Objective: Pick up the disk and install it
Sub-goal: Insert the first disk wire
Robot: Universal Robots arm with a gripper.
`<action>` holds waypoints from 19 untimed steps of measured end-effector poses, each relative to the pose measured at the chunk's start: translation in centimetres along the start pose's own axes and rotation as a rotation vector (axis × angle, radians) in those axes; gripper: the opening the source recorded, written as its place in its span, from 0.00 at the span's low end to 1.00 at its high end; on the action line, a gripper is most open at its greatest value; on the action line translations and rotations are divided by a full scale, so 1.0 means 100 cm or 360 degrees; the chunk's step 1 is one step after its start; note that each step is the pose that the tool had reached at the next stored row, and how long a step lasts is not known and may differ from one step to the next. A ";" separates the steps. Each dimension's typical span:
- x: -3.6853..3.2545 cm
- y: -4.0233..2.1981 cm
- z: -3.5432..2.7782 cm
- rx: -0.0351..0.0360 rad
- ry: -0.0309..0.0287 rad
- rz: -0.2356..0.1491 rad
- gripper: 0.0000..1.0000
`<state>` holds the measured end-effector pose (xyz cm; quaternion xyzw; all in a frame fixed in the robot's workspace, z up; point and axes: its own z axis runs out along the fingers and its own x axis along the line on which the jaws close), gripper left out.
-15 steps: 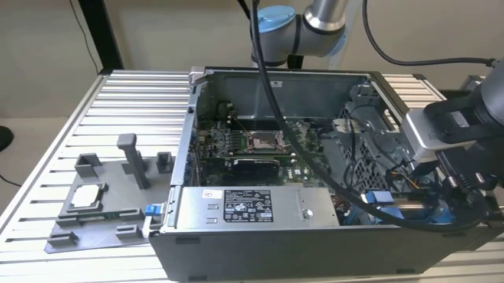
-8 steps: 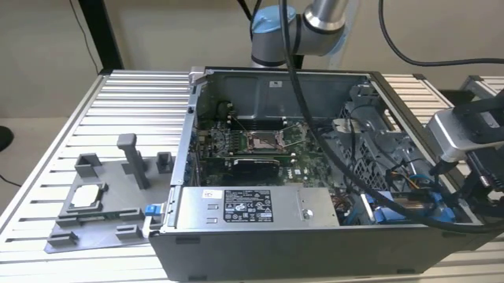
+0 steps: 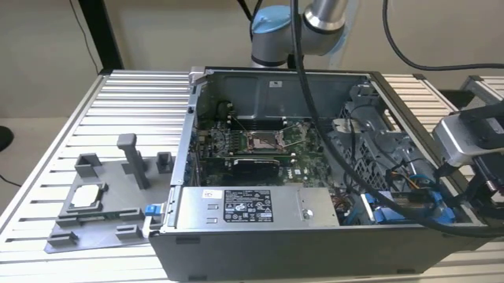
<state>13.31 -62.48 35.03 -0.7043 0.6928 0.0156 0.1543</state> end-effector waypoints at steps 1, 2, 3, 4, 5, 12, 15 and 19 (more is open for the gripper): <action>-0.0009 0.0028 0.0013 0.0000 -0.00005 0.0000 1.00; -0.0019 0.0054 0.0023 0.0000 -0.00013 0.0000 1.00; -0.0032 0.0078 0.0035 0.0000 -0.00026 0.0000 1.00; -0.0045 0.0099 0.0047 0.0000 -0.00037 0.0000 1.00; -0.0057 0.0115 0.0060 0.0000 -0.00062 0.0001 1.00; -0.0049 0.0093 0.0093 -0.0012 -0.00617 0.0014 1.00; 0.0015 0.0040 0.0088 -0.0029 -0.00616 0.0019 1.00; 0.0029 -0.0049 0.0098 -0.0035 -0.00866 0.0014 1.00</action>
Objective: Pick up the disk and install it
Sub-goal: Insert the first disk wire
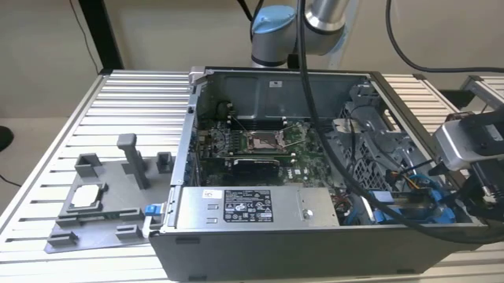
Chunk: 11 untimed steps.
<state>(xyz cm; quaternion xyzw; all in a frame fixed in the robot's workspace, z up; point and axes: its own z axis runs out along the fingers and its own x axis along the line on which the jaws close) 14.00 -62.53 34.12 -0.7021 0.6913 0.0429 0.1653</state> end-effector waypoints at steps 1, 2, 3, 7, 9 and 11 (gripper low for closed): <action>0.0009 -0.0006 -0.0014 -0.0004 -0.00025 0.0002 1.00; 0.0024 -0.0009 -0.0030 -0.0013 -0.00035 0.0004 1.00; 0.0038 -0.0012 -0.0042 -0.0021 -0.00048 0.0007 1.00; 0.0064 -0.0050 -0.0048 -0.0050 -0.00158 0.0018 1.00; 0.0065 -0.0054 -0.0045 -0.0057 -0.00271 0.0019 1.00; 0.0083 -0.0054 -0.0058 -0.0061 -0.00392 0.0022 1.00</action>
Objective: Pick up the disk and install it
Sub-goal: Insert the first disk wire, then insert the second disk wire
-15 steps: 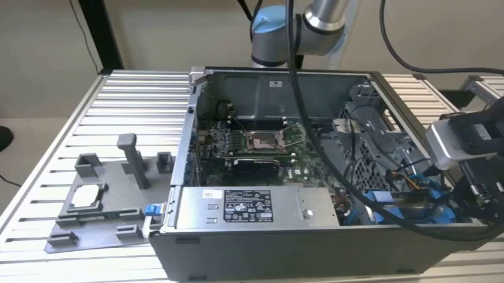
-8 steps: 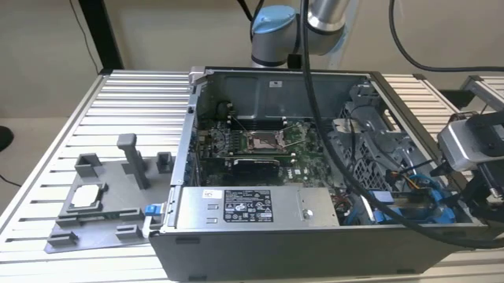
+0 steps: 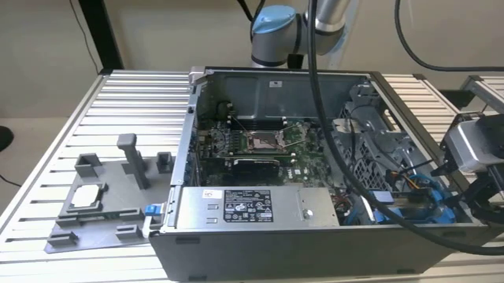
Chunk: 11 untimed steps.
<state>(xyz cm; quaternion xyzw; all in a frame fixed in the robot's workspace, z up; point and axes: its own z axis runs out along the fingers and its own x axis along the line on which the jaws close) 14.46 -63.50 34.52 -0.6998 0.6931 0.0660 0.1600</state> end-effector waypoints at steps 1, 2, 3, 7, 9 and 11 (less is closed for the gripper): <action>0.0017 0.0000 -0.0010 -0.0002 -0.00025 0.0001 1.00; 0.0036 0.0001 -0.0019 -0.0004 -0.00062 0.0002 1.00; 0.0053 0.0003 -0.0027 -0.0007 -0.00099 0.0004 1.00; 0.0081 0.0151 -0.0060 -0.0007 -0.00236 0.0005 1.00; 0.0110 0.0171 -0.0071 -0.0006 -0.00428 0.0008 1.00; 0.0146 0.0170 -0.0087 -0.0006 -0.00660 0.0011 1.00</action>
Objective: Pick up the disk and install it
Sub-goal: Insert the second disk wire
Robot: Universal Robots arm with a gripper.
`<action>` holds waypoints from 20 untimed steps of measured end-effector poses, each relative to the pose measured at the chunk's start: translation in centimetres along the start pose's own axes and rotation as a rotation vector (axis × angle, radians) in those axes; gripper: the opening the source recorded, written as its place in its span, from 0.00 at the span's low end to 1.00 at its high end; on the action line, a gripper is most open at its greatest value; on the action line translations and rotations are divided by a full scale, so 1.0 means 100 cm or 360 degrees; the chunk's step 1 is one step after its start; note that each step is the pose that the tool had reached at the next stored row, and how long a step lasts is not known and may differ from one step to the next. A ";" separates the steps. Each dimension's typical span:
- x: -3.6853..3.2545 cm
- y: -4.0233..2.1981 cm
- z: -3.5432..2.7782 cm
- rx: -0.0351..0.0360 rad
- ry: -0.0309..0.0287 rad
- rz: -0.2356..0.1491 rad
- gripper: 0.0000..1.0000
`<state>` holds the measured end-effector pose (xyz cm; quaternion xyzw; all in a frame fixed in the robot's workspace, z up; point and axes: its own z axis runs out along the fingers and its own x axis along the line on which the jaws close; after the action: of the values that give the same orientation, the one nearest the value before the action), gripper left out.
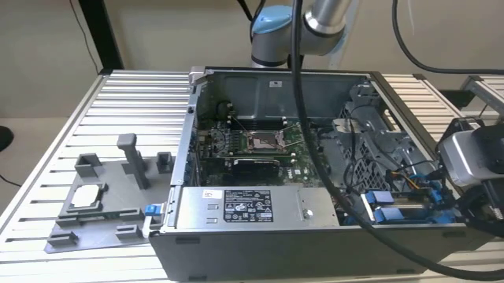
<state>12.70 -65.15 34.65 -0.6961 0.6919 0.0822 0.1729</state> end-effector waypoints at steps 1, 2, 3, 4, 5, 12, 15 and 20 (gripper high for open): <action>0.0019 -0.0007 -0.0007 -0.0001 -0.00076 0.0001 1.00; 0.0037 -0.0020 -0.0011 -0.0003 -0.00111 0.0002 1.00; 0.0056 -0.0035 -0.0017 -0.0005 -0.00136 0.0004 1.00; 0.0075 -0.0050 -0.0022 -0.0007 -0.00162 0.0005 1.00; 0.0094 -0.0065 -0.0027 -0.0009 -0.00190 0.0006 1.00; 0.0096 -0.0152 0.0026 -0.0010 -0.00742 0.0014 1.00; 0.0080 -0.0150 0.0061 -0.0010 -0.01068 0.0018 1.00; 0.0090 -0.0164 0.0122 -0.0009 -0.01242 0.0020 1.00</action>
<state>14.51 -65.59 33.41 -0.6885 0.6888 0.1124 0.1972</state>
